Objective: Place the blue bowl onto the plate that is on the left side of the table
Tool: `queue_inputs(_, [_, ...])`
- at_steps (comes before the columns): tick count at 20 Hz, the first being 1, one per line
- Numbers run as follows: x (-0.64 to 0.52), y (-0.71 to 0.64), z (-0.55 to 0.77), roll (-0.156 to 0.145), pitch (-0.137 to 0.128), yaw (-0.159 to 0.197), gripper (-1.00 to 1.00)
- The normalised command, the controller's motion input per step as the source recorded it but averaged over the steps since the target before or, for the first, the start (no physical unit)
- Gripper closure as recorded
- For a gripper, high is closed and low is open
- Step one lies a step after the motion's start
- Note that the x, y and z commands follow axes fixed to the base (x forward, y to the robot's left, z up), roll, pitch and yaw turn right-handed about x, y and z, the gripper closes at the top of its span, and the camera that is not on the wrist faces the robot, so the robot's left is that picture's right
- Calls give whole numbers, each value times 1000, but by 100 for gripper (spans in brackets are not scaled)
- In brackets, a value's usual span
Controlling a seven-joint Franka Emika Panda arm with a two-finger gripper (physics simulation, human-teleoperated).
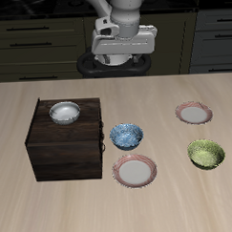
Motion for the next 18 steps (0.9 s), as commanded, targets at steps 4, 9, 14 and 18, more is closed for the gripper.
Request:
queue_inputs(4, [303, 90, -40, 26, 24, -1, -100])
queue_inputs(9, [191, -8, 52, 12, -18, -5, -100])
queue_inputs(14, [192, 87, 62, 14, -2, -6, -100])
queue_inputs(18, [163, 187, 19, 43, 0, -3, -100])
